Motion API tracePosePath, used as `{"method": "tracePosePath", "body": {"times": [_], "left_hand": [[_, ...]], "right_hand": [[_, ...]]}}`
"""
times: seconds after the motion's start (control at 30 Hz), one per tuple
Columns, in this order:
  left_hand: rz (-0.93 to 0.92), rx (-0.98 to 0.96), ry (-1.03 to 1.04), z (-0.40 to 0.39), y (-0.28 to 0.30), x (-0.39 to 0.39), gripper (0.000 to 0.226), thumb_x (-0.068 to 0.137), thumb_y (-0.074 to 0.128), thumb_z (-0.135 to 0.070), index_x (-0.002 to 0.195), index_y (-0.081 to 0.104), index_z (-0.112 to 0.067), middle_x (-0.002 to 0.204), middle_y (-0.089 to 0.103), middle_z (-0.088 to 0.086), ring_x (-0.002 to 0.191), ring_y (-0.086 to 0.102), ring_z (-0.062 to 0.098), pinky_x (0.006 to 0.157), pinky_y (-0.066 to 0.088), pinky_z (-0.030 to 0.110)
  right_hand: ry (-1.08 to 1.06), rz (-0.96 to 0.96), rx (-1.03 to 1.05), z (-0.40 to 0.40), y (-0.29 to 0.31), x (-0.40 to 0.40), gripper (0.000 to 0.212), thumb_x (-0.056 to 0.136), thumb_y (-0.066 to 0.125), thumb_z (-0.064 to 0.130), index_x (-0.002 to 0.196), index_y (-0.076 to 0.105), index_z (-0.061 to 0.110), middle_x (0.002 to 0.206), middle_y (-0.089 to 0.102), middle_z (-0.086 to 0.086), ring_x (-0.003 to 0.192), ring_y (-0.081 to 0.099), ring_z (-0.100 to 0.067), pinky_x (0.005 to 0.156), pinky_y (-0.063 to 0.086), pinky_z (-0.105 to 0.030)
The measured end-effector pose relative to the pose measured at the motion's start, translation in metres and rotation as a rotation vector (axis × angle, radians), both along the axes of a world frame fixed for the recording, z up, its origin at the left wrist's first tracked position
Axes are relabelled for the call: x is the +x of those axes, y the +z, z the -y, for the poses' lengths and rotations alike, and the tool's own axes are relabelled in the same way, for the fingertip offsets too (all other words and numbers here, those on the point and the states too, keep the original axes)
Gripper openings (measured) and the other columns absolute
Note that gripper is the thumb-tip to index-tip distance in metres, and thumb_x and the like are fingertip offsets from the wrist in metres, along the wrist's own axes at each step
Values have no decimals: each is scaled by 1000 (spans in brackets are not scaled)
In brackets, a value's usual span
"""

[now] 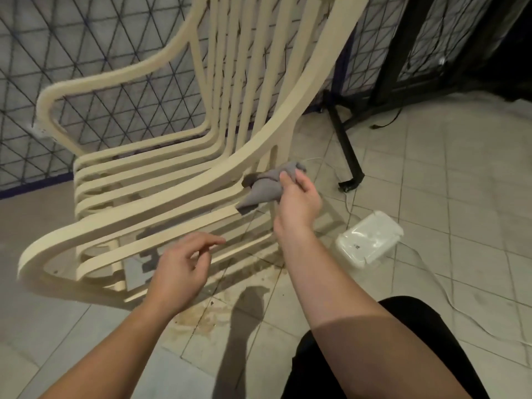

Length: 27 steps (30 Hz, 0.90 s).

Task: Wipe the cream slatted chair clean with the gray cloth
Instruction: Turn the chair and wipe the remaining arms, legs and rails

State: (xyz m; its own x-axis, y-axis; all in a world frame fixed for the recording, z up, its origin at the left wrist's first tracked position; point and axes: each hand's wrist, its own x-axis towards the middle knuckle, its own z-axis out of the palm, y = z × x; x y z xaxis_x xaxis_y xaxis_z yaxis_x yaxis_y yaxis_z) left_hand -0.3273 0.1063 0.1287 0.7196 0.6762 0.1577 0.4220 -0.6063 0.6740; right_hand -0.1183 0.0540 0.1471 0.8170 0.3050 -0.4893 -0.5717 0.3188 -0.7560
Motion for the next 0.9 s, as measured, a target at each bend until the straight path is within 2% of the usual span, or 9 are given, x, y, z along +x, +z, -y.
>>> {"method": "tracePosePath", "body": {"times": [0.13, 0.23, 0.3, 0.37, 0.47, 0.57, 0.7, 0.77, 0.9], "left_hand": [[216, 327, -125, 0, 57, 31, 30, 89, 57, 0, 109, 75, -14, 110, 69, -3, 108, 62, 11, 102, 46, 23], [130, 449, -20, -19, 85, 40, 29, 91, 61, -1, 114, 72, -13, 117, 66, 3, 114, 56, 18, 104, 34, 16], [11, 430, 44, -32, 92, 35, 30, 92, 61, -5, 118, 70, -18, 123, 62, 3, 122, 50, 22, 104, 20, 7], [-84, 404, 91, -42, 93, 25, 30, 94, 61, -9, 121, 68, -20, 128, 59, 3, 127, 45, 23, 105, 16, 10], [-79, 392, 134, -44, 91, 10, 30, 94, 61, -9, 121, 68, -19, 126, 60, 4, 124, 47, 23, 105, 18, 12], [-17, 386, 116, -31, 83, 0, 30, 91, 60, -6, 118, 69, -17, 118, 63, 3, 114, 53, 22, 106, 36, 28], [21, 148, 124, 1, 62, -2, 28, 96, 58, -14, 121, 68, -22, 112, 64, -9, 97, 60, 5, 93, 54, 31], [36, -42, 144, 18, 51, 7, 28, 97, 59, -24, 125, 65, -28, 117, 65, -11, 101, 61, 5, 93, 55, 36], [-21, -578, 117, 37, 46, 20, 67, 91, 63, -57, 149, 40, -34, 140, 52, -6, 121, 58, 19, 101, 51, 43]], "right_hand": [[42, 415, -8, 14, 52, 14, 20, 91, 69, 12, 107, 70, 24, 107, 71, 4, 99, 67, -5, 84, 57, -21], [98, 515, -37, 21, 53, 31, 15, 92, 66, 10, 102, 69, 21, 106, 71, -2, 102, 67, -13, 89, 58, -29], [185, 477, -110, 28, 38, 44, 15, 92, 65, 10, 98, 67, 24, 106, 70, -4, 105, 66, -18, 96, 55, -38], [283, 377, -176, 38, 20, 55, 16, 91, 65, 10, 93, 65, 26, 108, 68, -6, 107, 65, -22, 99, 53, -41], [379, 282, -234, 53, 2, 61, 14, 89, 63, 5, 90, 64, 19, 99, 68, -8, 105, 65, -26, 98, 53, -41], [401, 215, -241, 64, -9, 54, 11, 91, 62, 6, 92, 63, 16, 97, 67, -9, 102, 65, -26, 89, 55, -36], [562, 137, -190, 75, -17, 34, 20, 94, 61, 14, 114, 64, 13, 118, 67, -13, 111, 63, -26, 98, 52, -42], [711, 173, -139, 81, -11, 24, 23, 101, 52, 14, 122, 59, 9, 120, 64, -14, 109, 61, -24, 90, 51, -40], [988, 274, -5, 89, 10, 1, 30, 102, 49, 10, 130, 54, 3, 116, 64, -14, 106, 62, -26, 93, 49, -41]]}}
